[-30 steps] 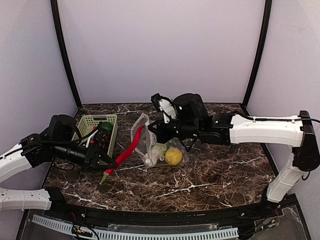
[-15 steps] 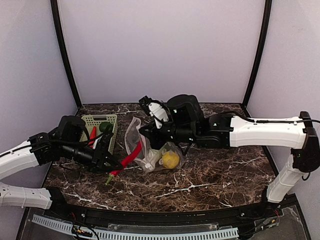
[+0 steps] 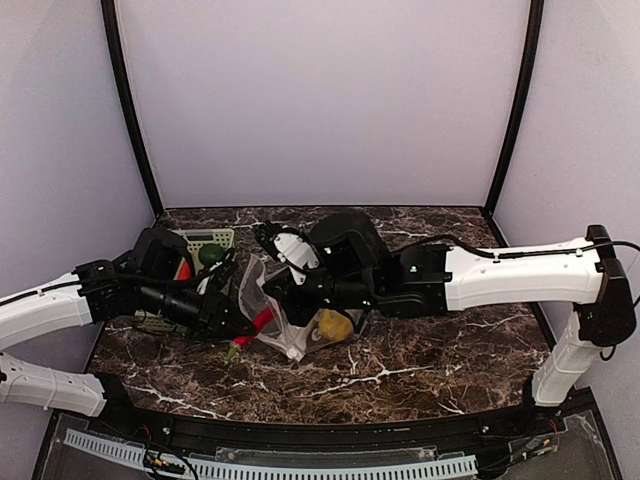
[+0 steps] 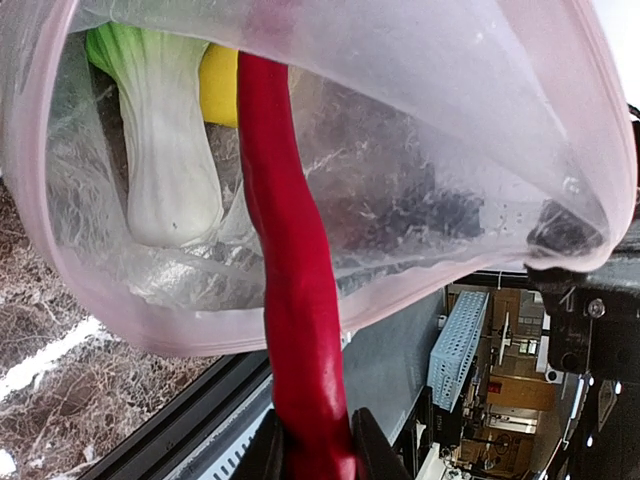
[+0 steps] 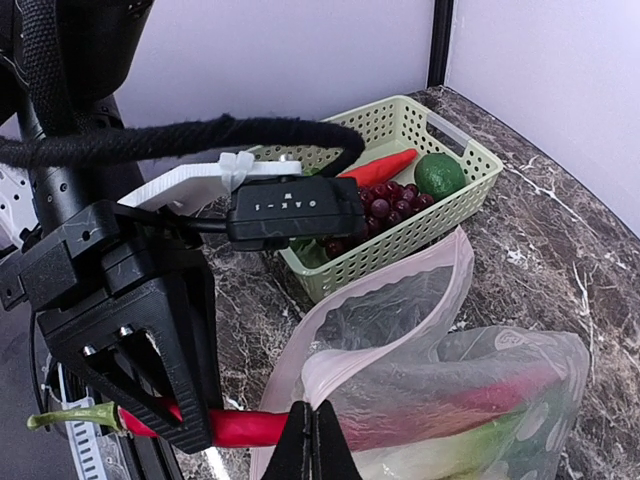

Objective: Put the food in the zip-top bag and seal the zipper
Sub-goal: Place the fake vegetable in the zipper food storage bag.

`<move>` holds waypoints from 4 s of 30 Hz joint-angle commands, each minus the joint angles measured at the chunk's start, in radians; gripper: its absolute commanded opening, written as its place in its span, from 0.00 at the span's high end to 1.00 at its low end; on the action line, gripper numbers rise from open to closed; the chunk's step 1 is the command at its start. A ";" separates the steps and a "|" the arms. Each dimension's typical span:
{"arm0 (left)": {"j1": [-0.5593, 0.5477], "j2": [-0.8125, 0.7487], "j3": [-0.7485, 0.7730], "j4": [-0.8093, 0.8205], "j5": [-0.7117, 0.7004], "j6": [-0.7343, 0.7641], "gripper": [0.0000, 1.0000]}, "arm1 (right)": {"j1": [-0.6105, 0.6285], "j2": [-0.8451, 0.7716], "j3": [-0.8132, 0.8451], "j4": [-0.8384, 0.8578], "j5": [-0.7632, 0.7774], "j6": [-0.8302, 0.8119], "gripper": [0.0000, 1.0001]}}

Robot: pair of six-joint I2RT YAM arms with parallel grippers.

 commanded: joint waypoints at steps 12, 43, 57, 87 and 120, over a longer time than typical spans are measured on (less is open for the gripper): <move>0.037 0.092 -0.005 0.257 -0.122 -0.061 0.87 | 0.020 0.001 -0.015 0.099 -0.004 0.212 1.00; 0.036 0.321 0.048 0.458 -0.353 -0.013 0.87 | 0.021 -0.006 0.014 0.095 0.039 0.431 1.00; -0.028 0.337 0.017 0.397 -0.403 0.054 0.87 | -0.009 -0.024 0.010 0.089 0.132 0.482 1.00; -0.066 0.165 0.069 0.193 -0.347 0.183 0.50 | -0.018 -0.041 -0.011 0.088 0.141 0.486 1.00; 0.617 0.116 0.207 -0.254 -0.255 0.527 0.36 | -0.044 -0.114 -0.069 0.023 0.189 0.435 1.00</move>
